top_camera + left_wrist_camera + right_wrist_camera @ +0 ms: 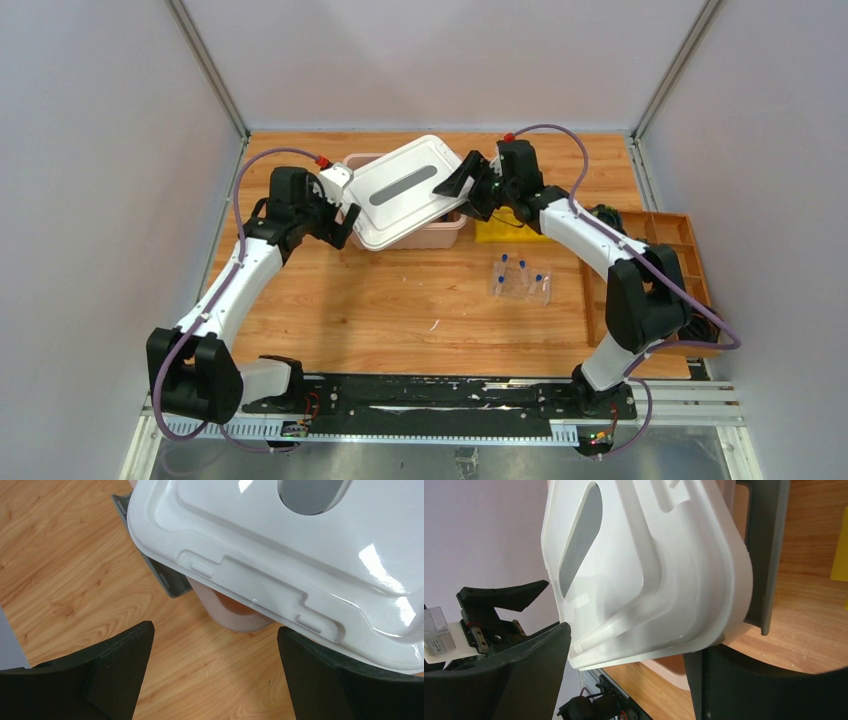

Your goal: Organize the chemistry lab equipment

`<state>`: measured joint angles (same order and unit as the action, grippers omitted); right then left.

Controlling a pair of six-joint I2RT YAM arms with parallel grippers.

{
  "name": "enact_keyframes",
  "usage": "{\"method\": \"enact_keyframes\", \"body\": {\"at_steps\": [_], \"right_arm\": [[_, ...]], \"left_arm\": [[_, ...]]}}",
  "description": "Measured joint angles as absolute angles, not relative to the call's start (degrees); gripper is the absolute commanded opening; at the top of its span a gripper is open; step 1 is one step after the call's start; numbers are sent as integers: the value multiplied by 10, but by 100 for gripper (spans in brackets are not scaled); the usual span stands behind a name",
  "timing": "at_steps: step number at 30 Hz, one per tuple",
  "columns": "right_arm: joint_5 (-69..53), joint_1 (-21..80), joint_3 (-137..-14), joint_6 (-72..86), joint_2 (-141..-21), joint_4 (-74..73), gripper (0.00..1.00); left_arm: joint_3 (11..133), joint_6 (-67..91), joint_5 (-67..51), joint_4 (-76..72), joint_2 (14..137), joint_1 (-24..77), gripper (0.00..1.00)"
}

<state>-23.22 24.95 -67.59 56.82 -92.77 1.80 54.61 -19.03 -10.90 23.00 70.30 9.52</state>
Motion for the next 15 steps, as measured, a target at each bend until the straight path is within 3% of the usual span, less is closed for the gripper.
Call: {"method": "enact_keyframes", "body": {"at_steps": [15], "right_arm": [[-290,250,-807,425,-959,-214,92]], "left_arm": [[578,-197,-107,292,681,95,100]]}}
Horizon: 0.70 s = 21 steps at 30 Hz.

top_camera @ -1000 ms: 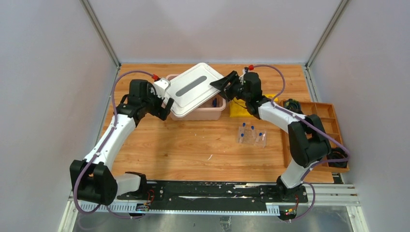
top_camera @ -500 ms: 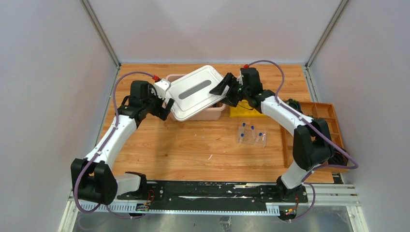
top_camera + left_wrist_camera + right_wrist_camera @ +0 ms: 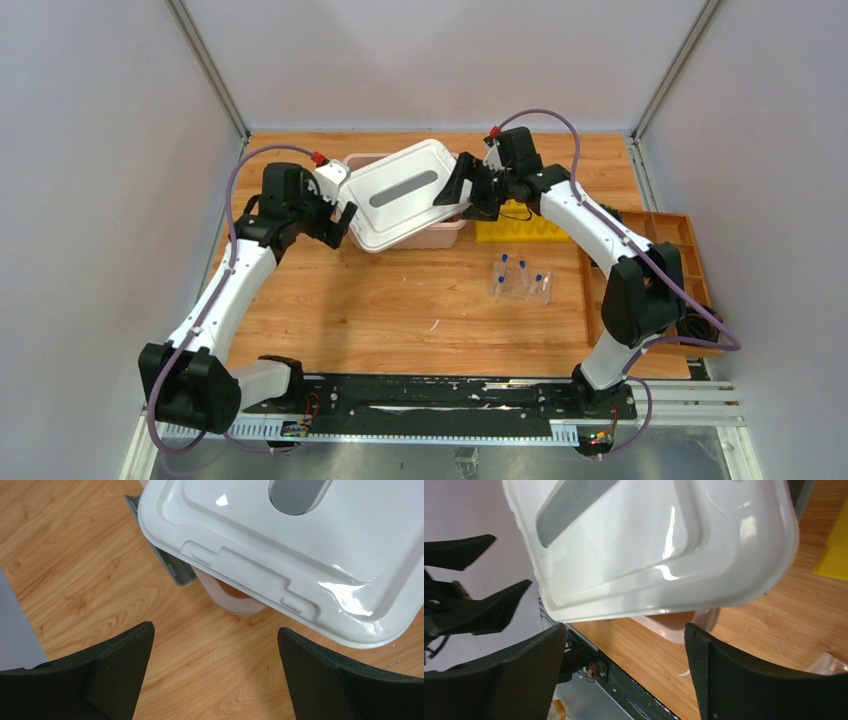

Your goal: Organize the chemistry lab equipment

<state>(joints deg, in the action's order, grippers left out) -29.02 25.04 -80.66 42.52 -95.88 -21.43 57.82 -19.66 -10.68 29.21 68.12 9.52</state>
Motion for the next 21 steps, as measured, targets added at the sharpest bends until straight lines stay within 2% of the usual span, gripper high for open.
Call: {"method": "enact_keyframes", "body": {"at_steps": [13,18,21], "right_arm": [[-241,250,-916,318,-960,-436,95],[-172,250,-1026,274,-969,-473,79],[-123,250,-1085,240,-985,-464,78]], "left_arm": [[630,-206,-116,363,666,95,100],[694,-178,-122,394,706,84,100],[718,-157,-126,396,729,78,100]]}}
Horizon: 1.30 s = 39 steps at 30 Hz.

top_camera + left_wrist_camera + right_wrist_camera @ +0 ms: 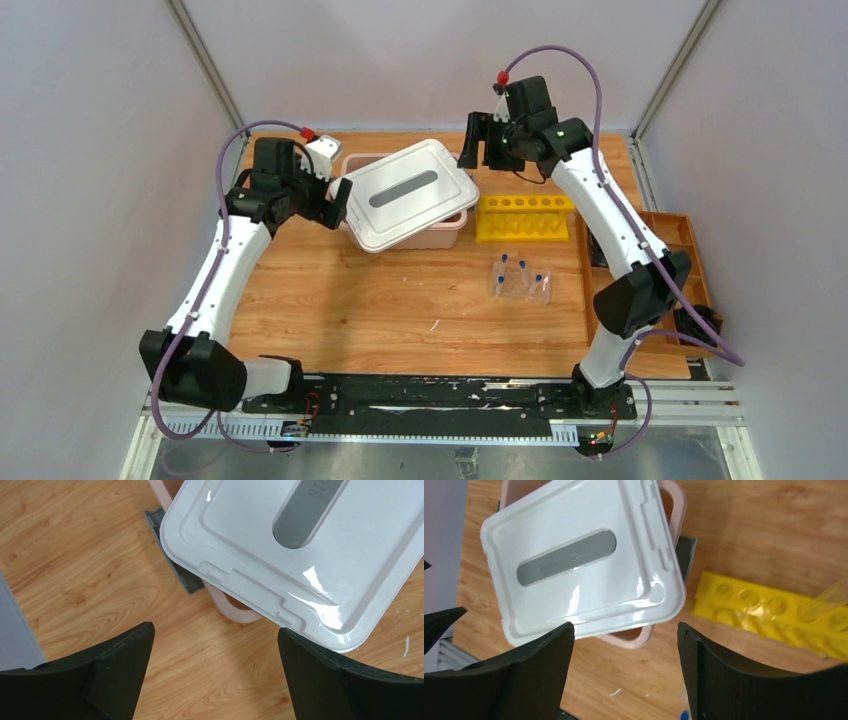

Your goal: Organize the chemistry lab equipment

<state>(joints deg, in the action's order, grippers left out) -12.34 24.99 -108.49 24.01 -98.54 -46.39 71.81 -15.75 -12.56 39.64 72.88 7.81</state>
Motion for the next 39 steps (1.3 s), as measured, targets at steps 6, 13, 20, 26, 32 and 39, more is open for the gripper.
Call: {"method": "enact_keyframes", "body": {"at_steps": [6,13,20,26,32,39], "right_arm": [[-69,250,-1162,166,-1077,-435,65],[-59,251,-1174,125,-1170,-420,62],[-59,255,-1151,110,-1164,-376,61],[-59,257,-1127,106,-1164,-357,55],[-62,259,-1105,109,-1155,-343,39],[-52,265,-1060,125,-1119,-341,29]], "left_arm": [[720,-137,-128,407,739,77,100],[720,-132,-124,409,743,77,100],[718,-133,-124,408,742,77,100],[712,-135,-124,407,741,77,100],[703,-135,-124,401,741,77,100],[703,-134,-113,393,741,77,100]]}}
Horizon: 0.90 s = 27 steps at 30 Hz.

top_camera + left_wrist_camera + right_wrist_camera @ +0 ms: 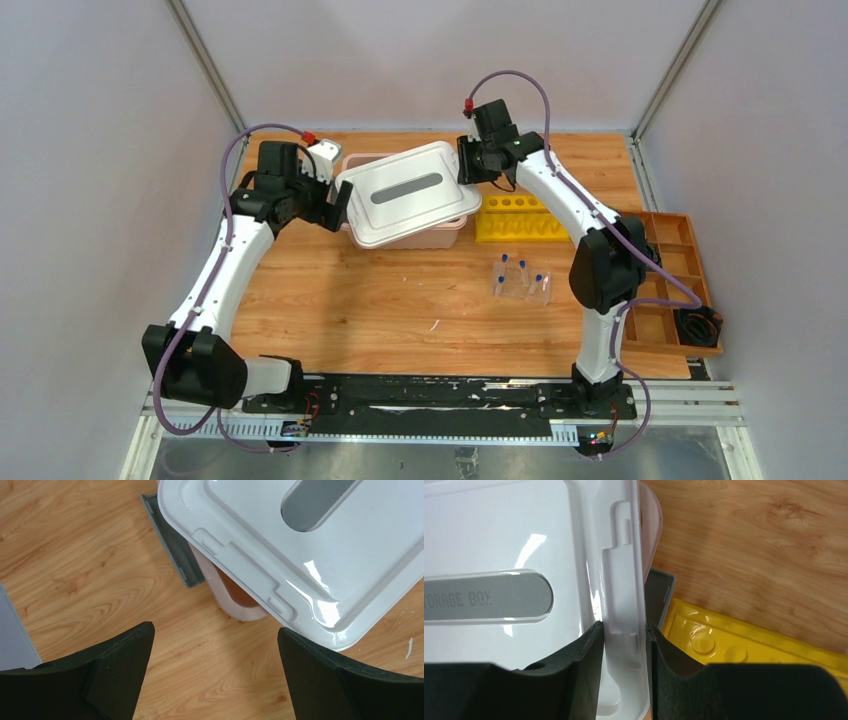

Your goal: Organize the chemistry lab equipment

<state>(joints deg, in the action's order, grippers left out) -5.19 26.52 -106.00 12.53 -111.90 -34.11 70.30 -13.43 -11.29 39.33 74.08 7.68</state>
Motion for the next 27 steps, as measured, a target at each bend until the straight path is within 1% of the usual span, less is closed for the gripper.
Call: {"method": "enact_keyframes", "body": {"at_steps": [5,11,18,23,27], "right_arm": [[-33,276,-1040,146,-1096,-344,26],[15,293,-1039,190,-1090,-360,26],[63,306,-1039,254,-1090,-389,24],[81,311,-1039,300,-1090,-404,24],[93,320,-1039,324,-1090,-409,27]], "left_arm": [[703,-135,-109,390,741,77,100],[700,-133,-109,369,741,77,100],[670,-133,-117,336,741,77,100],[665,-135,-120,324,752,77,100],[664,-137,-119,309,765,77,98]]}}
